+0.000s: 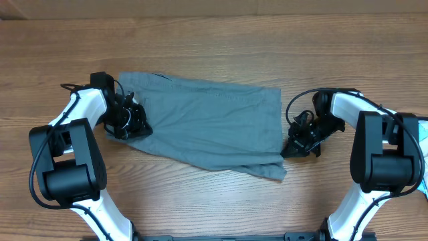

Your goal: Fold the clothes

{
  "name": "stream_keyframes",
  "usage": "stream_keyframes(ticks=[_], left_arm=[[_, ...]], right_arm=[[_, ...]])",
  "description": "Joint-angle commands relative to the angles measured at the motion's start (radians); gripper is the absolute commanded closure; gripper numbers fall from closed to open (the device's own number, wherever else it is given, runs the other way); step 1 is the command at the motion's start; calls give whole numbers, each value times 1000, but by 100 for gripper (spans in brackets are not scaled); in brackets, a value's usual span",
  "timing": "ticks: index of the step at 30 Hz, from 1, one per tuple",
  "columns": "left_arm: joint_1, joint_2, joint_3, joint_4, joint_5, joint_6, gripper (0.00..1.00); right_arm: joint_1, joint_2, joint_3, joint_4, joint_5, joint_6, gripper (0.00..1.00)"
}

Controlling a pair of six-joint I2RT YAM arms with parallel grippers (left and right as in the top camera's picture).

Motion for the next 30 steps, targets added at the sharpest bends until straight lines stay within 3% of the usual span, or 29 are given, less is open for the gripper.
stream_keyframes(ticks=[1, 8, 12, 14, 17, 20, 26, 28, 30], left_arm=[[22, 0, 0, 8, -42, 8, 88], [22, -27, 88, -81, 151, 43, 81], [22, -71, 164, -154, 187, 64, 77], [22, -101, 194, -176, 186, 65, 73], [22, -146, 212, -179, 184, 64, 64], [22, -178, 212, -177, 146, 60, 58], [22, -179, 209, -209, 32, 52, 55], [22, -179, 209, -216, 10, 52, 56], [22, -179, 209, -217, -3, 53, 55]], right_arm=[[-46, 94, -29, 27, 224, 100, 91], [-46, -48, 46, -22, 204, 100, 90], [-37, -186, 60, -23, 132, 76, 59], [-27, -231, 60, -32, 99, 44, 37], [5, -253, 54, -49, 96, 27, 30], [54, -252, 23, -47, 92, 21, 32], [175, -252, -97, 27, 78, 37, 46], [195, -252, -134, 42, 79, 82, 61], [195, -252, -139, 41, 82, 82, 88]])
